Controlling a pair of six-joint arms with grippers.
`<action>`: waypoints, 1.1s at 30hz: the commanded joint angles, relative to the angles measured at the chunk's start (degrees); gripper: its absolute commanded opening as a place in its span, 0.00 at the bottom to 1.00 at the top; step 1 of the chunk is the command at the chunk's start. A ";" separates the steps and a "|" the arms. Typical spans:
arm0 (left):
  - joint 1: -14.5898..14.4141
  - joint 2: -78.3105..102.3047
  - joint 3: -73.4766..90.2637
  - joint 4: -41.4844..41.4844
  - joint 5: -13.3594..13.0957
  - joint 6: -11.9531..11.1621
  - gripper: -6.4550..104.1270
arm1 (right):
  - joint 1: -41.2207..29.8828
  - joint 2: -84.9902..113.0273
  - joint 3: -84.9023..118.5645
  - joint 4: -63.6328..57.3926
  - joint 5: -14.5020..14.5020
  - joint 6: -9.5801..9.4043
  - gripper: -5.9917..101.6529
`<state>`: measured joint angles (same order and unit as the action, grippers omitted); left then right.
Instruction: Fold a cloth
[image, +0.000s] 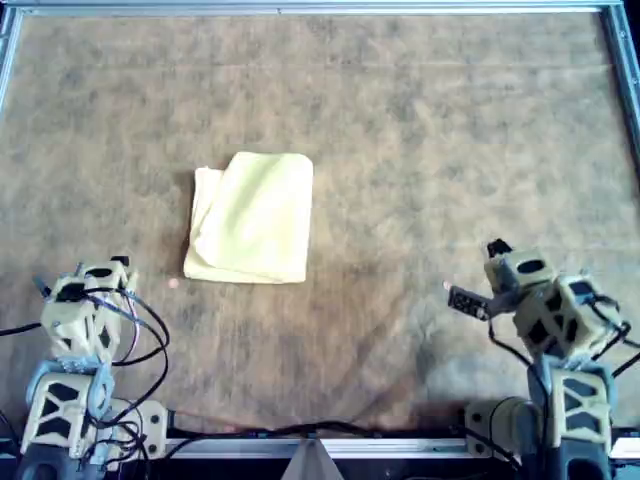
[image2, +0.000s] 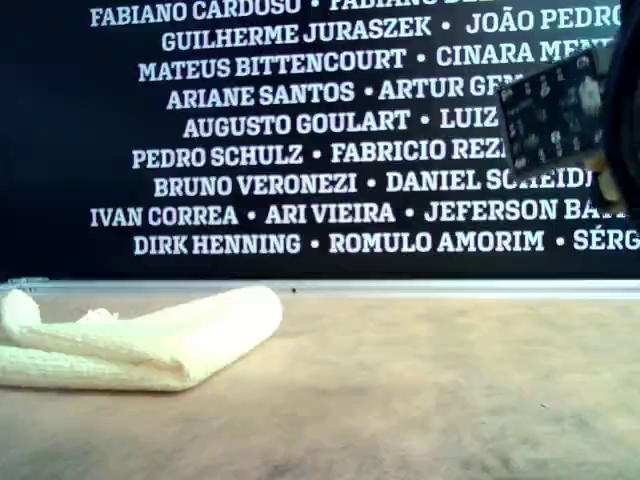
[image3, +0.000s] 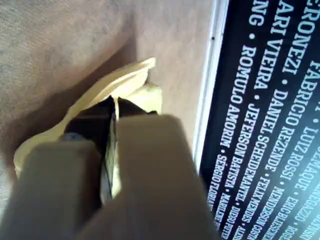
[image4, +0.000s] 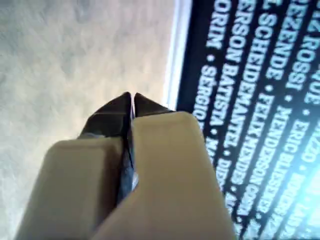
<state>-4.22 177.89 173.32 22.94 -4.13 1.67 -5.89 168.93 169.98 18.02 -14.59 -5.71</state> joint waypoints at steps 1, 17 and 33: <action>3.08 0.88 -1.05 -0.18 0.26 -0.35 0.05 | -0.09 8.96 3.78 -3.25 0.09 -0.35 0.05; 5.36 0.97 -1.05 21.53 0.35 -0.18 0.05 | -4.31 10.55 4.04 16.00 0.09 -0.26 0.05; 4.48 0.18 -1.05 23.99 0.09 -0.35 0.05 | -3.69 10.28 3.96 32.52 0.09 -0.26 0.05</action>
<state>0.00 177.89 173.32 46.85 -4.13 1.67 -10.20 176.75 173.41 49.31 -14.59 -5.71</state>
